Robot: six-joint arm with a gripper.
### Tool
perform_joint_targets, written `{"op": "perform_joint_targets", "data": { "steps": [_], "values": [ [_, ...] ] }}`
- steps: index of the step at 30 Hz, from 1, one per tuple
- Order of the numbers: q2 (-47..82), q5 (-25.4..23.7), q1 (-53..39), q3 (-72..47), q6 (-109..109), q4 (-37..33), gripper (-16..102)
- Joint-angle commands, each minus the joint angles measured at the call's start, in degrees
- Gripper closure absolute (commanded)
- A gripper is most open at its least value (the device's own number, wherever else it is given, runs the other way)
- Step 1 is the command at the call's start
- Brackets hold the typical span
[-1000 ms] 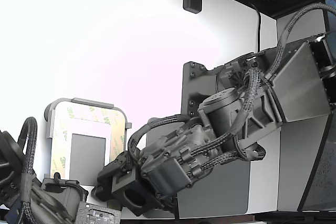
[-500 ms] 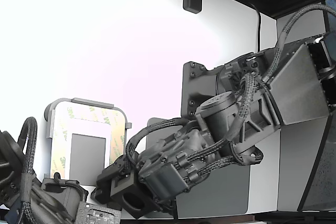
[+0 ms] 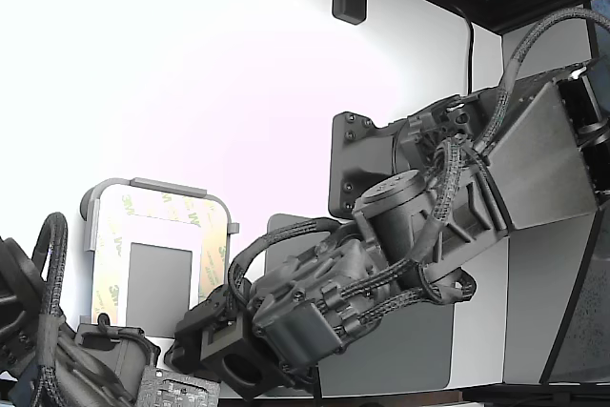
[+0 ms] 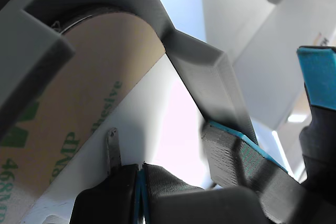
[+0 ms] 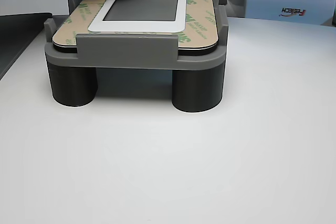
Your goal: Peel off protective film from adhesive tape.
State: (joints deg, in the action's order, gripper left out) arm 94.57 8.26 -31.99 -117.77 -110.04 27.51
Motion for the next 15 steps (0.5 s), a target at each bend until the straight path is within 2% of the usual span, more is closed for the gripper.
{"op": "perform_joint_targets", "data": {
  "steps": [1, 15],
  "values": [
    [1.41, -0.18, 0.18, 0.53, 0.18, -0.18, 97],
    [1.67, -0.97, -0.7, 1.32, 1.23, 2.02, 97]
  ]
}}
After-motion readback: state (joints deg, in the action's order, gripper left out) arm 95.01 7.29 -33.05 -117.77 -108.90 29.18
